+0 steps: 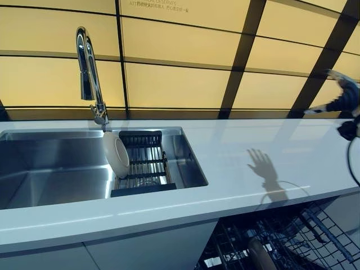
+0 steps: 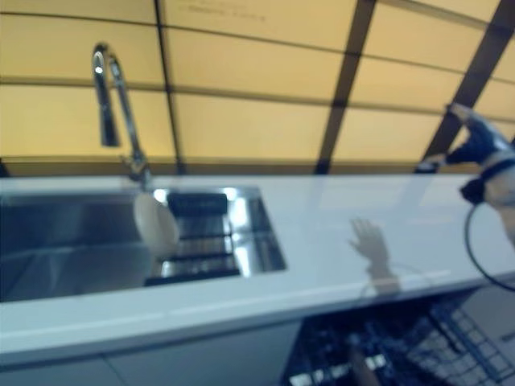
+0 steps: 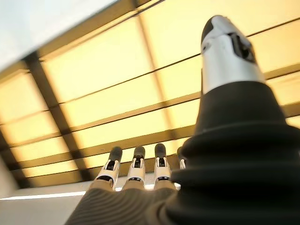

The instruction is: Take plates into dishwasher

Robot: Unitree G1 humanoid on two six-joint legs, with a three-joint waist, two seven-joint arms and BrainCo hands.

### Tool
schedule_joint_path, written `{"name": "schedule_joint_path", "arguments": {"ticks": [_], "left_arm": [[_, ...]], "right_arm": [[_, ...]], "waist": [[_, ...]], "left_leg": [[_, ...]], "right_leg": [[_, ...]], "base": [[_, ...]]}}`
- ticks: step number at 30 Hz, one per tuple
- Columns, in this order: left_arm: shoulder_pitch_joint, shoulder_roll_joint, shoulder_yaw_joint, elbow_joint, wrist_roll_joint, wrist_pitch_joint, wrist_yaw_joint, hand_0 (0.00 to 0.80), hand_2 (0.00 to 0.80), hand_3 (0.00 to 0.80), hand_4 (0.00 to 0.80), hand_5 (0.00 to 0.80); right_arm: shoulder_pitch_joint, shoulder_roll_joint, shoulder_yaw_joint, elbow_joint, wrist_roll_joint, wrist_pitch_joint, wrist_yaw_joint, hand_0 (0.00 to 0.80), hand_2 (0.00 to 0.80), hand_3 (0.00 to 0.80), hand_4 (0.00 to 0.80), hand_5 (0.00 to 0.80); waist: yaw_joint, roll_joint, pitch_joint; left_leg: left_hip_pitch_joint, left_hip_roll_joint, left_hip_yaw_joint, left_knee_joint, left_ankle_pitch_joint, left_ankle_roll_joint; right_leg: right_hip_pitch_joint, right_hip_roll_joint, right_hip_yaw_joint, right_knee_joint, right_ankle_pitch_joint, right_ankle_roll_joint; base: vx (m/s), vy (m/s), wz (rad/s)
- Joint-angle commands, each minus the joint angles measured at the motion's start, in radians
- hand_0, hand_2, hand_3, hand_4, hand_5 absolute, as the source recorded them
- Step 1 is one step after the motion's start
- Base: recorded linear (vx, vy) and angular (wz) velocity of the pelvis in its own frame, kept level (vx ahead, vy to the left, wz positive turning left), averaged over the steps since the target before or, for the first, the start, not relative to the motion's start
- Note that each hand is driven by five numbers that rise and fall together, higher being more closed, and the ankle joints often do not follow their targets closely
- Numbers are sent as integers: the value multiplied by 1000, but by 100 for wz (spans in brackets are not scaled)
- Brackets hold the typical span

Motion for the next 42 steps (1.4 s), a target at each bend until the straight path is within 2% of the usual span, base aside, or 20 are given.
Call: {"name": "schedule_joint_path", "arguments": {"ticks": [1,2,5,9,16,26,30,36,42], "left_arm": [[-35,31,-30,6,-21,1,14,0,0,0,0,0],[-35,30,-30,4,-20,1,16,0,0,0,0,0],[-25,31,-32,-14,-15,-3,26,0,0,0,0,0],[-35,38,-36,-28,-28,6,38,0,0,0,0,0],[-43,45,-29,-30,-39,15,41,0,0,0,0,0],[-38,48,-41,-44,-52,22,40,0,0,0,0,0],[-46,66,-58,-45,-72,21,38,0,0,0,0,0],[-61,66,-70,-47,-95,17,38,0,0,0,0,0],[-63,53,-76,-57,-113,17,43,0,0,0,0,0]], "right_arm": [[-171,10,84,1,-131,-63,-29,0,0,0,0,0],[-189,15,108,0,-159,-75,-25,0,0,0,0,0],[-271,34,240,-36,-370,-141,-37,0,0,0,0,0],[-335,54,337,-77,-596,-201,-86,0,0,0,0,0],[-342,52,378,-114,-740,-242,-144,0,0,0,0,0],[-357,69,393,-72,-906,-187,-194,0,0,0,0,0],[-478,94,476,-38,-983,-134,-227,0,0,0,0,0],[-567,112,547,-24,-1014,-121,-253,0,0,0,0,0],[-597,134,560,-47,-1002,-111,-220,0,0,0,0,0]], "waist": [[34,-46,-1],[38,-47,0],[62,-55,7],[78,-67,20],[87,-79,33],[108,-80,78],[121,-80,124],[125,-77,147],[134,-75,155]], "left_leg": [[15,-25,-70,-2,-76,28],[14,-25,-73,-2,-76,29],[5,-30,-90,-2,-72,31],[-9,-30,-100,-2,-67,30],[-23,-29,-109,-2,-65,31],[-69,-27,-131,-2,-48,25],[-124,-24,-140,-2,-25,17],[-157,-23,-145,-2,-15,12],[-166,-26,-154,-2,-11,10]], "right_leg": [[12,-33,-21,2,9,72],[13,-34,-25,2,9,72],[14,-38,-49,2,9,75],[7,-41,-66,2,11,79],[-3,-40,-78,2,13,83],[-37,-38,-96,2,20,83],[-84,-34,-101,2,32,83],[-112,-34,-111,2,35,83],[-114,-39,-132,2,31,80]], "base": [[17,4,22],[14,-5,24],[12,-4,18],[-7,-10,23],[11,-9,13],[4,-10,3],[-80,-38,18],[-45,3,9],[16,19,6]]}}
